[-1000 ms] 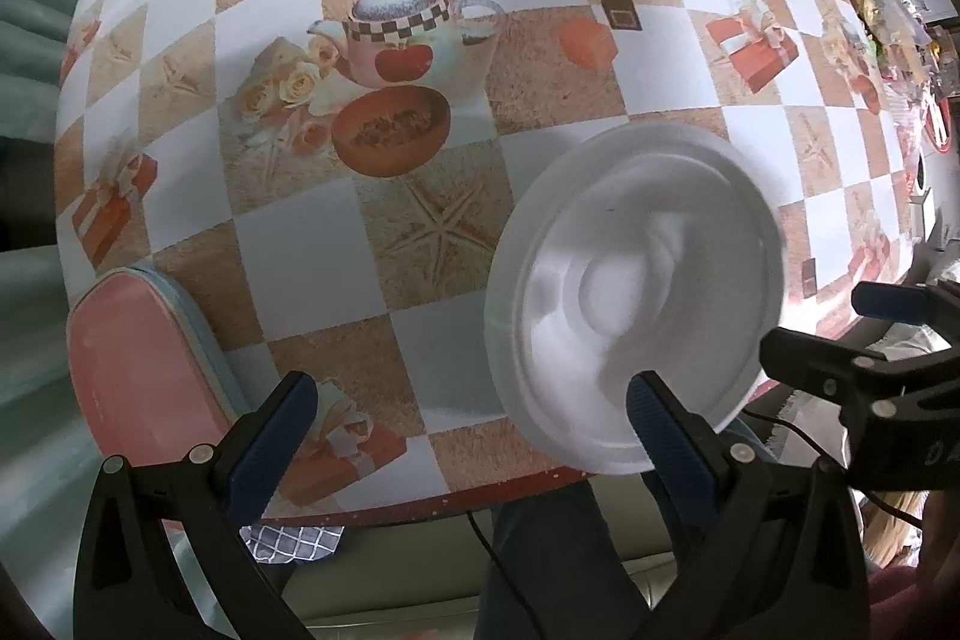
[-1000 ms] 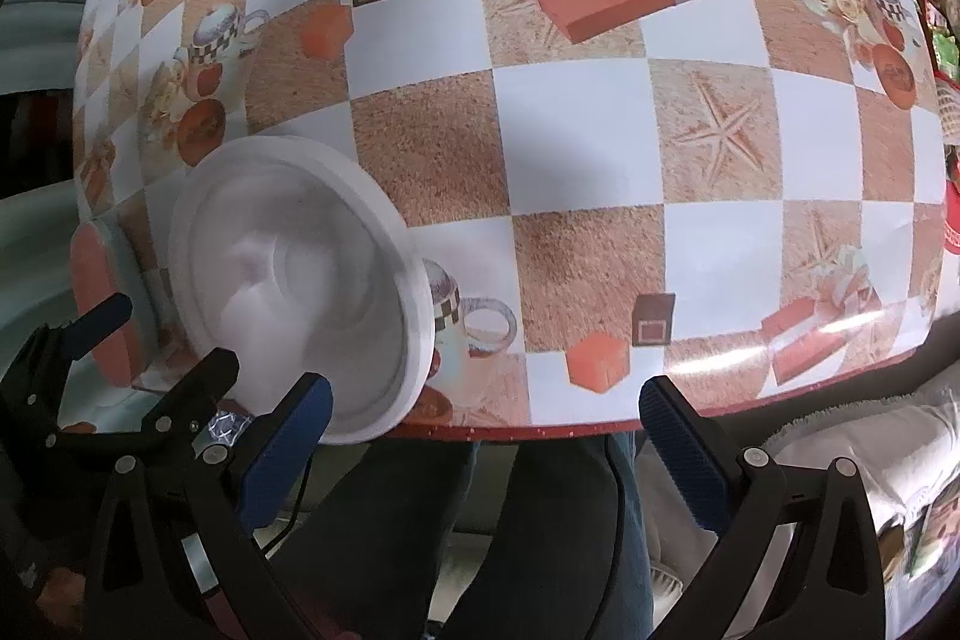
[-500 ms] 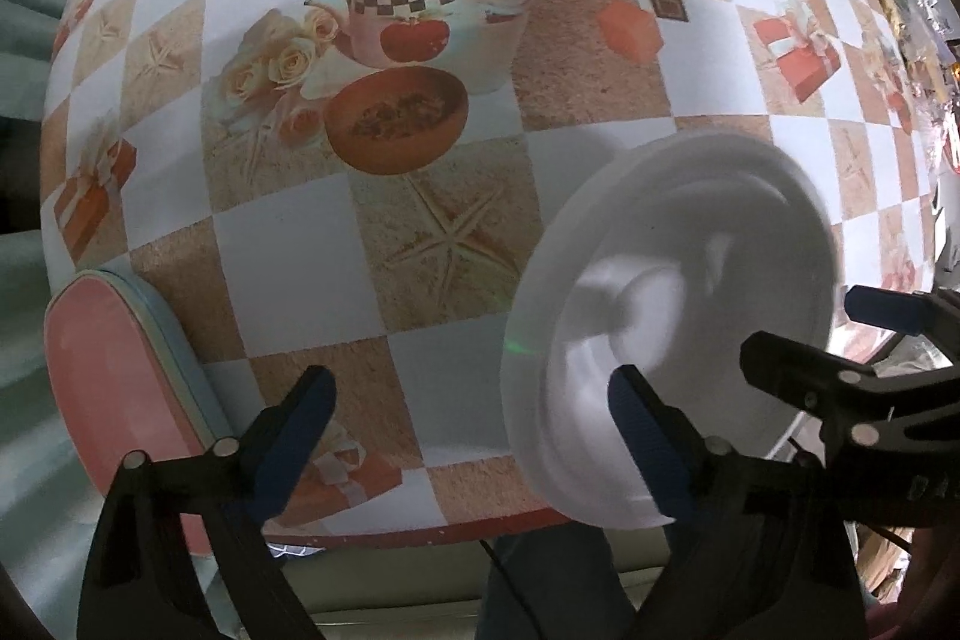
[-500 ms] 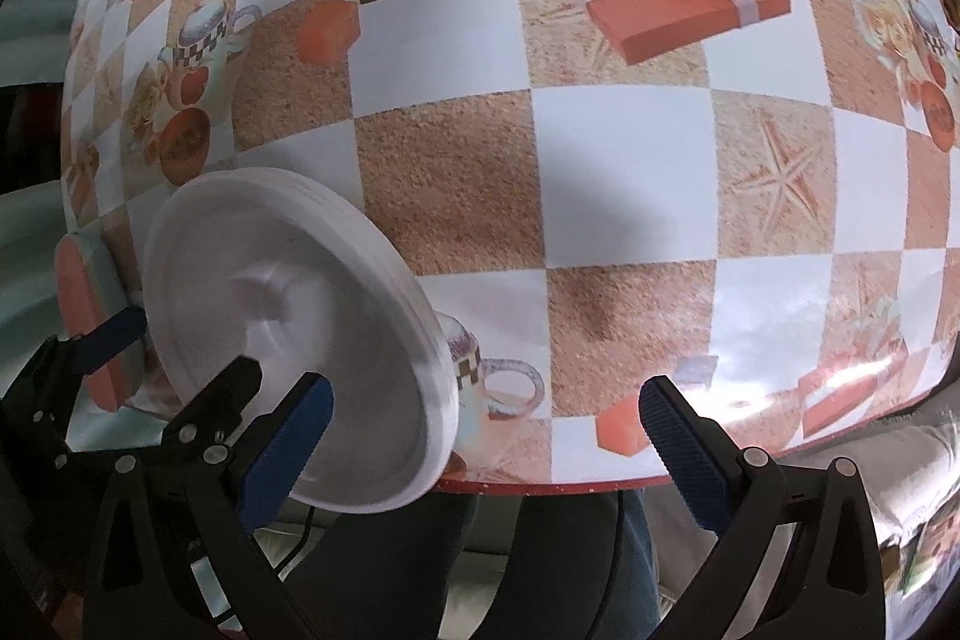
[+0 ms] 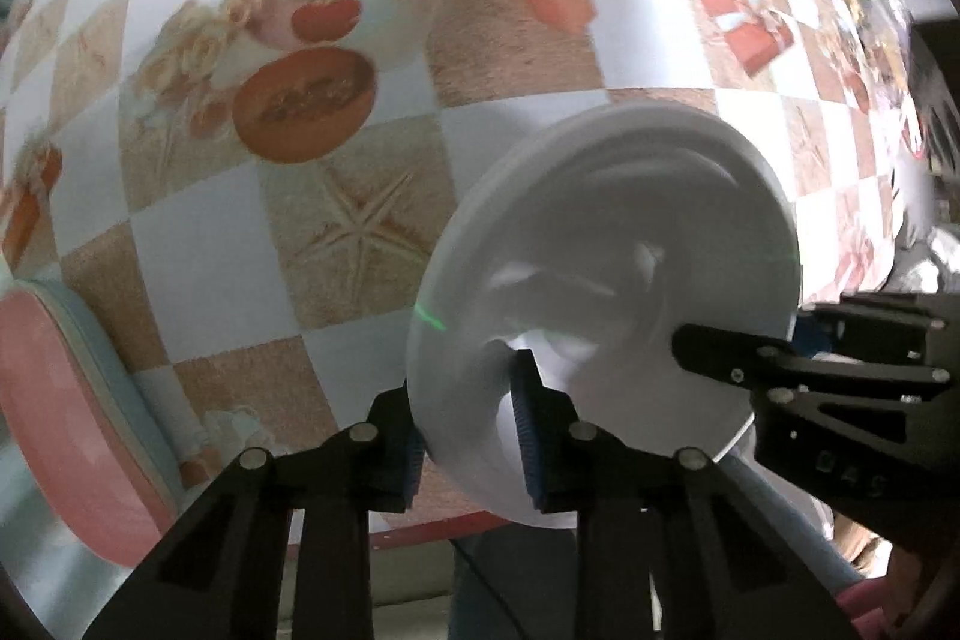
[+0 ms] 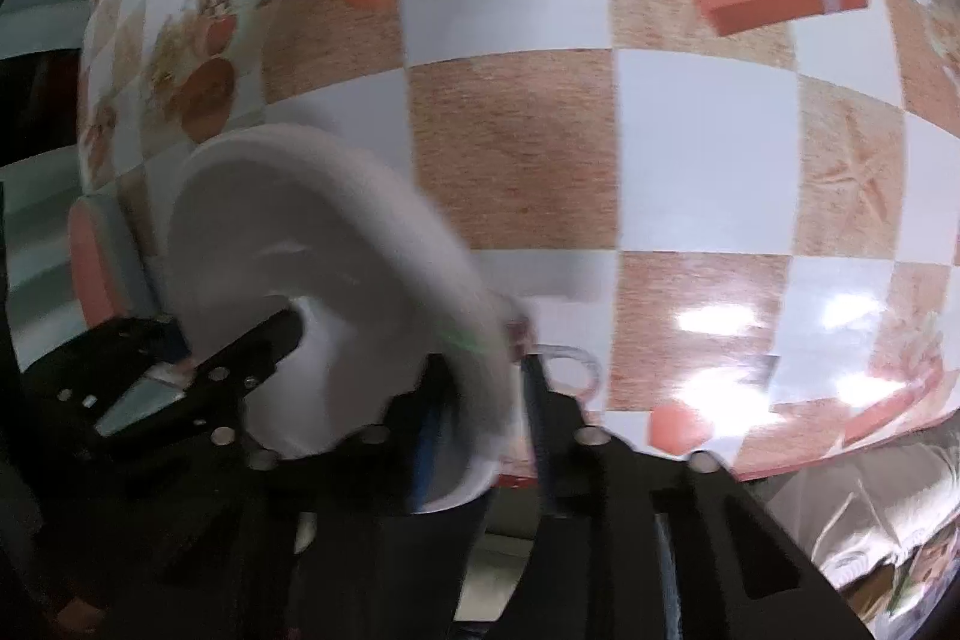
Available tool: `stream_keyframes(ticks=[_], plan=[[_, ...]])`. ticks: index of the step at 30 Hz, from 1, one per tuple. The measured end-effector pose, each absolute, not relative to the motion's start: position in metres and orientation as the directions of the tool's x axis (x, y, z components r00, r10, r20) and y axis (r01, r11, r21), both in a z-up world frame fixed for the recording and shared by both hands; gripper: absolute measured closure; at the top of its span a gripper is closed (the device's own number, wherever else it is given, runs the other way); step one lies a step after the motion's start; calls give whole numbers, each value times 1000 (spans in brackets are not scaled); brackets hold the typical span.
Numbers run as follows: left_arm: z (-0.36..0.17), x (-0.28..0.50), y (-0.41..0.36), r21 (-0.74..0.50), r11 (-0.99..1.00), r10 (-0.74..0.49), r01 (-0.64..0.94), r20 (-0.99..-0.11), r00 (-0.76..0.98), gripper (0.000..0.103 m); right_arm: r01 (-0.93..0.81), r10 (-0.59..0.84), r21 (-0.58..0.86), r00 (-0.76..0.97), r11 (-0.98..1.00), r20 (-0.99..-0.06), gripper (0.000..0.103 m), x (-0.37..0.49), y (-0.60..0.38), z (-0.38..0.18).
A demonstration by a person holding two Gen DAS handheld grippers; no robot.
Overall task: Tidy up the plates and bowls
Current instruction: 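Lift the nested bowls with both grippers and carry them over the plate stack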
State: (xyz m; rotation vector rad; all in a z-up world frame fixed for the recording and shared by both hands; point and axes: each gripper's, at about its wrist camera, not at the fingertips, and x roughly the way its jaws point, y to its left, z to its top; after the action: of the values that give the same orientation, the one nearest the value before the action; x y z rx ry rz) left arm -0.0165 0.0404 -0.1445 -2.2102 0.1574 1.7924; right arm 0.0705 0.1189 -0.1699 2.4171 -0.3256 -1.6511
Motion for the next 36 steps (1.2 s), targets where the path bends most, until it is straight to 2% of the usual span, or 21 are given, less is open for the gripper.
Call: stream_keyframes(ticks=[18, 28, 36], plan=[[-86, -15, 13, -160, -962, 136, -221, -984, 119, 75, -14, -267, 277, 322, -961, -908, 80, 38, 87, -117], [-49, -4, -42, -138, -985, 137, -100, -990, 17, 75, 162, -216, 262, 260, -951, -941, 80, 20, 11, -64], [-42, 11, -106, -107, -994, 106, 37, -994, -32, 75, 303, -192, 261, 239, -916, -952, 80, 24, -66, -47]])
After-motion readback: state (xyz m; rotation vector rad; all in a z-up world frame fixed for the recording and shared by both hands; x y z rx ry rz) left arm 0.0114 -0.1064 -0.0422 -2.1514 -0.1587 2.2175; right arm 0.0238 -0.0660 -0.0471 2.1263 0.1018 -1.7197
